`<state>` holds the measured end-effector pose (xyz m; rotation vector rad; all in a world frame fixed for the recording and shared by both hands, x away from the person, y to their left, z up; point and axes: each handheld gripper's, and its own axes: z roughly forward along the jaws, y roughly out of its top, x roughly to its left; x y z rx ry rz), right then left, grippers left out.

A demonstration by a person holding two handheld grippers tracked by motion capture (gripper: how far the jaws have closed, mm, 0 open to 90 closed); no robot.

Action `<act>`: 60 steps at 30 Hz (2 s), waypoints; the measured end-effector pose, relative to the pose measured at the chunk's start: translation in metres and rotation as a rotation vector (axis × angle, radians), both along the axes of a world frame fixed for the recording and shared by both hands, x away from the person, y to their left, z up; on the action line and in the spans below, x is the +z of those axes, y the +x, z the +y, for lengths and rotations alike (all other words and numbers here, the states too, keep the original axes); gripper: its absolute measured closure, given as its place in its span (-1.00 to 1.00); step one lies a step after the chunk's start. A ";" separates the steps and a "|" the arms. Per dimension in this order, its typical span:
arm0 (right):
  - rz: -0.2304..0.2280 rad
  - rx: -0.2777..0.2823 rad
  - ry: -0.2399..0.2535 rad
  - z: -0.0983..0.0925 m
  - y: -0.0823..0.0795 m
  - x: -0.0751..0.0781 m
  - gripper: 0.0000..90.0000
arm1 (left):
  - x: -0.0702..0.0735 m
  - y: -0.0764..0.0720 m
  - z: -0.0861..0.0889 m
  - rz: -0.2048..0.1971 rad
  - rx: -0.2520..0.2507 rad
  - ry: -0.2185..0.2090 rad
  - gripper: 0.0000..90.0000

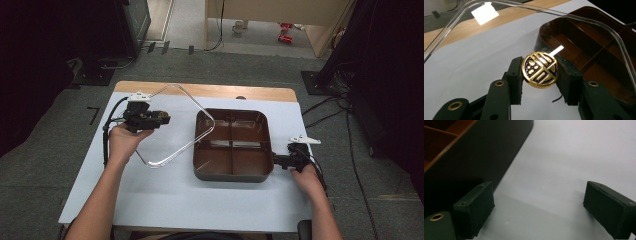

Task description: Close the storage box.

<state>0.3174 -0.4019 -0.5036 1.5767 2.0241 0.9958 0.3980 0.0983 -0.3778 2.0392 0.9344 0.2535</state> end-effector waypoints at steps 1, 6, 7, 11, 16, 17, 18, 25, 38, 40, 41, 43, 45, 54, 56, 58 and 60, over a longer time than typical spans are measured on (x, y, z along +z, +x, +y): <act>0.000 0.000 0.000 0.000 0.000 0.000 -0.80 | 0.000 0.000 -0.004 -0.004 -0.010 -0.002 0.32; -0.002 -0.001 -0.003 0.000 0.000 0.000 -0.79 | 0.004 0.001 -0.027 0.000 -0.089 -0.018 0.32; -0.002 0.000 -0.003 0.000 0.000 0.000 -0.79 | 0.005 0.001 -0.034 -0.001 -0.106 -0.018 0.32; 0.000 -0.003 -0.001 0.000 0.000 0.000 -0.79 | 0.007 -0.001 -0.055 -0.012 -0.153 -0.007 0.32; 0.000 -0.003 -0.001 0.000 0.000 0.000 -0.79 | 0.008 0.000 -0.084 -0.008 -0.223 -0.010 0.32; -0.001 -0.003 -0.001 0.000 0.000 0.000 -0.79 | 0.008 0.000 -0.087 -0.014 -0.232 -0.006 0.32; 0.000 -0.003 0.000 0.000 0.000 0.000 -0.79 | 0.007 0.000 -0.093 -0.022 -0.247 -0.002 0.32; 0.001 -0.003 -0.001 0.000 0.000 0.000 -0.79 | -0.003 0.003 -0.117 -0.003 -0.320 0.017 0.32; 0.001 -0.002 0.000 0.000 0.000 0.000 -0.79 | -0.015 0.016 -0.152 -0.009 -0.505 0.034 0.32; 0.001 -0.002 -0.001 0.000 0.000 0.000 -0.79 | -0.017 0.016 -0.157 -0.013 -0.527 0.043 0.32; 0.001 -0.002 -0.001 0.000 0.000 0.000 -0.79 | -0.019 0.017 -0.160 -0.012 -0.537 0.049 0.32; 0.001 -0.002 -0.001 0.000 0.000 0.000 -0.79 | -0.021 0.017 -0.166 -0.010 -0.555 0.069 0.33; 0.001 -0.002 -0.001 0.000 0.000 0.000 -0.79 | -0.023 0.016 -0.170 -0.011 -0.577 0.083 0.32; 0.001 -0.002 0.000 0.000 0.000 0.000 -0.79 | -0.034 0.021 -0.189 0.026 -0.652 0.128 0.32; 0.001 -0.003 0.000 0.000 0.000 0.000 -0.79 | -0.036 0.021 -0.192 0.026 -0.665 0.125 0.32; 0.000 -0.003 0.000 0.000 0.000 0.000 -0.79 | -0.038 0.021 -0.197 0.021 -0.676 0.125 0.32; 0.002 -0.003 0.000 0.000 0.000 0.000 -0.79 | -0.040 0.023 -0.199 0.028 -0.683 0.122 0.32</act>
